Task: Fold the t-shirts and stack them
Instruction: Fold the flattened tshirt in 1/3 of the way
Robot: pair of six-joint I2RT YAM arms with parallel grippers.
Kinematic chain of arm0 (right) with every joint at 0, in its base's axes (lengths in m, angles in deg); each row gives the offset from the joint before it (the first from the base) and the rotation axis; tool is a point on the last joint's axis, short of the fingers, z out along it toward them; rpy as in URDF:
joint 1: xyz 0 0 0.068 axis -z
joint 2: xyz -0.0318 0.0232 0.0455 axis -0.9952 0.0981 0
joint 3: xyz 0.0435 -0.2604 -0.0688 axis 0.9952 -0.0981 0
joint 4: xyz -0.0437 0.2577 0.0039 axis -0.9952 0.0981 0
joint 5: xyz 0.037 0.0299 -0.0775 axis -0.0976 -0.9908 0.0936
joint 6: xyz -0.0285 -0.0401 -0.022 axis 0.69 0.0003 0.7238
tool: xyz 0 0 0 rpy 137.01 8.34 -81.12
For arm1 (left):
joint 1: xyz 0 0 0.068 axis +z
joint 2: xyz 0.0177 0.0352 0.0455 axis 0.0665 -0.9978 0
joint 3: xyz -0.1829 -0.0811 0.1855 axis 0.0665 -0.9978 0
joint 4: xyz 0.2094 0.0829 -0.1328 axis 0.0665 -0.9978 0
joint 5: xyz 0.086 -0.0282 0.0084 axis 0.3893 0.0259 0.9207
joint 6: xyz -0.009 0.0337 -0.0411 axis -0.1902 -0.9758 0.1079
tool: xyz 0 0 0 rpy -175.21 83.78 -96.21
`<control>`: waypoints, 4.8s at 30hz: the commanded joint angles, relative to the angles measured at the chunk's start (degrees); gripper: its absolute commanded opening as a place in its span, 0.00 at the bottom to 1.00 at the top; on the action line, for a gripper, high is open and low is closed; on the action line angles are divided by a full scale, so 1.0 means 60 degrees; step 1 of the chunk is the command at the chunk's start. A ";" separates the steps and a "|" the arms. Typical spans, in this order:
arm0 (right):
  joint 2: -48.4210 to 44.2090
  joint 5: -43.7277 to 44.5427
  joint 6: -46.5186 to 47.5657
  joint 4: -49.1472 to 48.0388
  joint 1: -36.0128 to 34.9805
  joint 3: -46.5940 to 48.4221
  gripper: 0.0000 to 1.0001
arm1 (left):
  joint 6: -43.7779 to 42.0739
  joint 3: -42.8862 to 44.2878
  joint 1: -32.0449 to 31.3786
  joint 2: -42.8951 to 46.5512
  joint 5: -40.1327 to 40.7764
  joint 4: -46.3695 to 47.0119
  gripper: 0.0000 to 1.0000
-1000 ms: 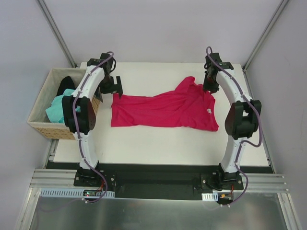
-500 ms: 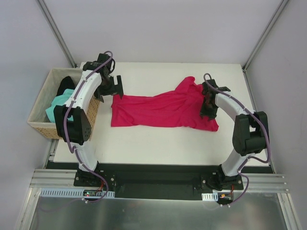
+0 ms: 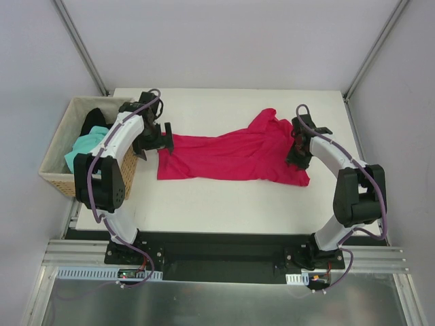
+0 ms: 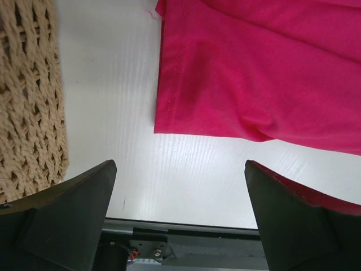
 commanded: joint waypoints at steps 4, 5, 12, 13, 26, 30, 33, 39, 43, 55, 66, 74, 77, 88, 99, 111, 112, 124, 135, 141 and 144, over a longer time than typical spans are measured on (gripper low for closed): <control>-0.0468 0.0045 -0.0202 -0.0100 0.0376 -0.0097 0.37 | 0.0158 -0.0742 -0.0021 -0.0097 -0.0437 0.0576 0.83; -0.0482 0.0045 -0.0187 -0.0086 0.0406 -0.0097 0.37 | 0.0172 -0.0800 -0.0021 -0.0126 -0.0394 0.0591 0.83; -0.0527 -0.0028 -0.0128 -0.0086 0.0596 -0.0346 0.32 | 0.0260 -0.1371 -0.0021 -0.0258 -0.0189 0.0752 0.70; -0.0498 -0.0014 -0.0128 -0.0086 0.0625 -0.0375 0.30 | 0.0260 -0.1444 -0.0021 -0.0273 -0.0159 0.0767 0.67; -0.0497 -0.0072 0.0033 0.0017 0.0772 -0.0566 0.20 | 0.0553 -0.2456 -0.0021 -0.0420 -0.0159 0.1221 0.56; -0.0468 -0.0058 0.0164 0.0134 0.0830 -0.0405 0.19 | 0.0597 -0.2617 -0.0021 -0.0551 -0.0203 0.1382 0.52; -0.0395 -0.0058 0.0237 0.0236 0.0875 -0.0201 0.18 | 0.0612 -0.2573 -0.0021 -0.0639 -0.0203 0.1470 0.50; -0.0263 -0.0087 0.0282 0.0324 0.0962 0.0035 0.16 | 0.0568 -0.2412 -0.0021 -0.0903 -0.0115 0.1470 0.48; -0.0160 -0.0072 0.0311 0.0412 0.1006 0.0210 0.15 | 0.0597 -0.2412 0.0008 -0.0976 -0.0100 0.1470 0.48; 0.0191 -0.0101 0.0340 0.0676 0.1007 0.0650 0.12 | 0.0553 -0.2470 0.0213 -0.1181 -0.0086 0.1587 0.41; 0.0308 0.0001 0.0457 0.0983 0.1021 0.0928 0.11 | 0.0582 -0.2617 0.0272 -0.1386 -0.0203 0.1778 0.19; 0.0367 0.0001 0.0370 0.1042 0.1007 0.0885 0.11 | 0.0553 -0.2661 0.0272 -0.1460 -0.0276 0.1880 0.00; 0.0425 -0.0101 0.0326 0.0999 0.1021 0.0812 0.11 | 0.0480 -0.2603 0.0272 -0.1431 -0.0335 0.1865 0.00; 0.0821 -0.0365 0.0223 0.0662 0.1021 0.0402 0.31 | 0.0377 -0.2573 0.0287 -0.1372 -0.0452 0.1822 0.00; 0.1056 -0.0307 -0.0025 0.0500 0.1021 0.0094 0.09 | 0.0377 -0.2441 0.0287 -0.1255 -0.0394 0.1632 0.00; 0.0821 0.0469 -0.0451 0.0719 0.1007 -0.0025 0.01 | 0.0334 -0.2222 0.0360 -0.0932 -0.0100 0.1309 0.00; 0.0850 0.0513 -0.0422 0.0793 0.1021 0.0020 0.01 | 0.0319 -0.2178 0.0389 -0.0918 -0.0100 0.1236 0.00; 0.1729 0.0938 0.0486 0.1467 0.1109 0.0942 0.01 | 0.0143 -0.2031 0.0536 -0.0640 0.0368 0.0752 0.00; 0.2227 0.1041 0.0897 0.1658 0.1197 0.1265 0.01 | 0.0187 -0.2485 0.0653 -0.0332 0.0559 0.0738 0.00; 0.2315 0.1041 0.0999 0.1687 0.1226 0.1441 0.01 | 0.0245 -0.2529 0.0668 -0.0317 0.0486 0.0752 0.00; 0.2359 0.1041 0.1000 0.1760 0.1226 0.1573 0.15 | 0.0260 -0.2515 0.0668 -0.0317 0.0471 0.0752 0.00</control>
